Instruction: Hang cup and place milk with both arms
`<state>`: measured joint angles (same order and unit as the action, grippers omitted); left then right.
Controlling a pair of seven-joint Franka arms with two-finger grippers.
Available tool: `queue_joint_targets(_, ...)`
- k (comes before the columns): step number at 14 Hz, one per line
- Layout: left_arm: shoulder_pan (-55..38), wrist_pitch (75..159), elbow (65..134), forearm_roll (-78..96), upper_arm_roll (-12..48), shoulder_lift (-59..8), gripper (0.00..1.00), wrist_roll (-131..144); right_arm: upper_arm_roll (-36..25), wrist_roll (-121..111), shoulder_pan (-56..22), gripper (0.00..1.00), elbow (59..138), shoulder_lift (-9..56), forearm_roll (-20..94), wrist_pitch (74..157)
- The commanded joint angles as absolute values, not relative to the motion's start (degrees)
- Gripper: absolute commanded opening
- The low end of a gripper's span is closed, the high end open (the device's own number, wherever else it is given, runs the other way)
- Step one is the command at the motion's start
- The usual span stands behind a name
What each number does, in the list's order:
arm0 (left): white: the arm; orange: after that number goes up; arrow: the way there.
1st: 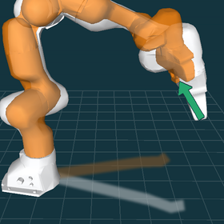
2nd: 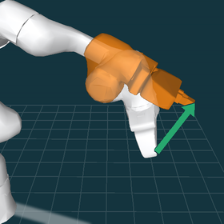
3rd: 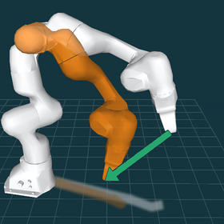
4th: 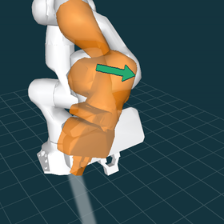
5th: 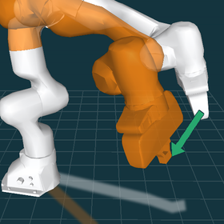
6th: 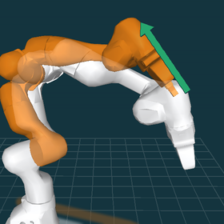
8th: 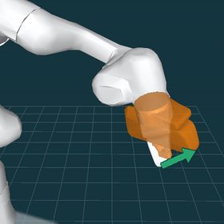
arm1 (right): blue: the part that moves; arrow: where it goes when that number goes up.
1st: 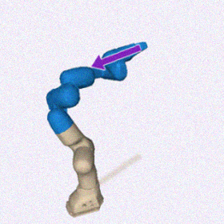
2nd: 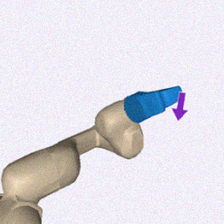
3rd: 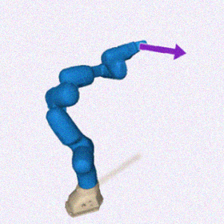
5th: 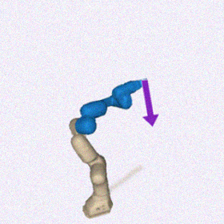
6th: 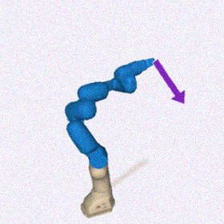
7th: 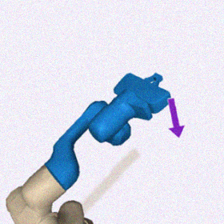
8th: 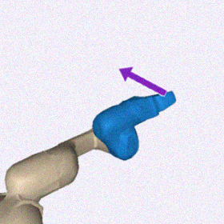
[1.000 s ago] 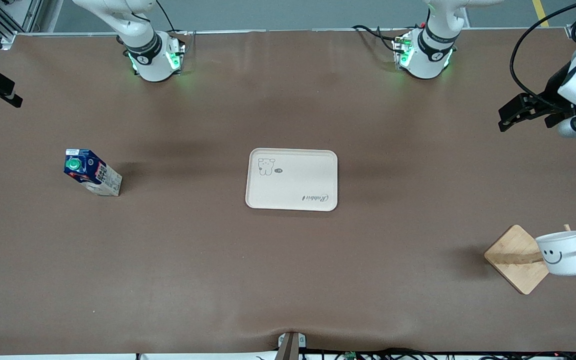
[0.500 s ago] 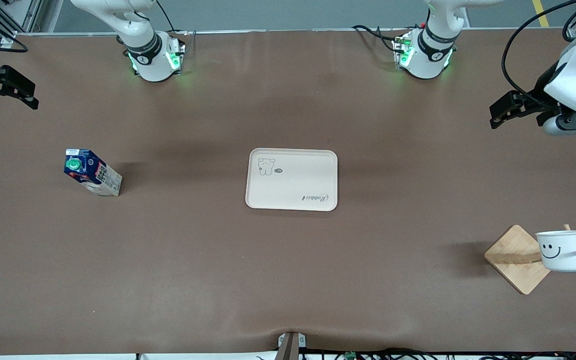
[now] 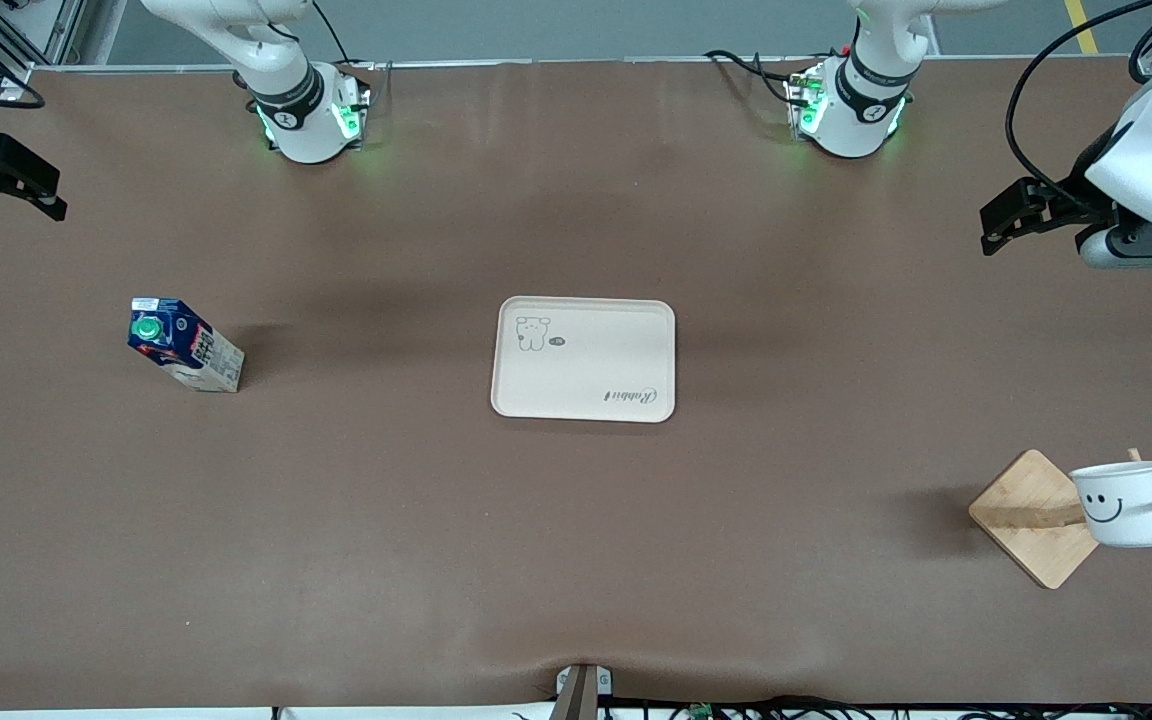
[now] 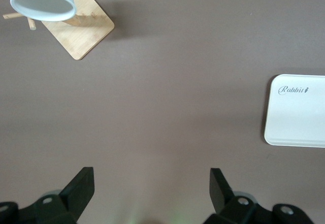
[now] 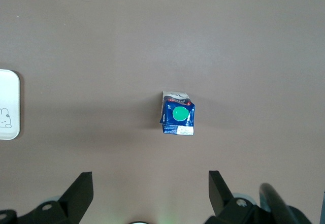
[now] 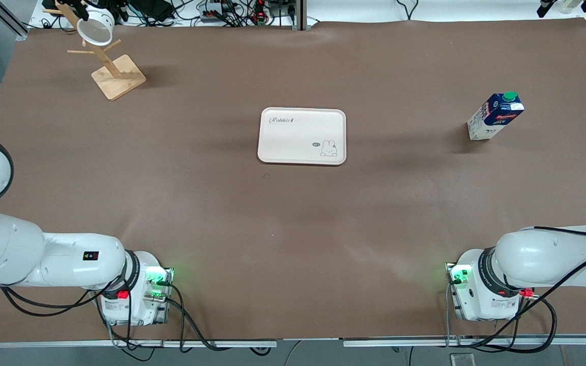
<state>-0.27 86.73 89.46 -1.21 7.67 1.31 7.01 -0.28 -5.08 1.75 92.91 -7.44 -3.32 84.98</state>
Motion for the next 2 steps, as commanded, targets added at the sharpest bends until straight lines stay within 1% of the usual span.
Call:
queue_joint_targets(1, 0.09, 85.78, 89.12, -0.44, 7.65, 1.67, 1.00, 6.41, -0.09, -5.36, 2.37, 1.00, 91.23, -6.42, -4.48, 84.55)
queue_joint_targets(2, 0.00, 85.78, 89.03, -0.44, 7.65, 1.67, 1.00, 6.68, -0.09, -5.36, 2.20, 1.00, 91.23, -6.42, -4.40, 84.55)
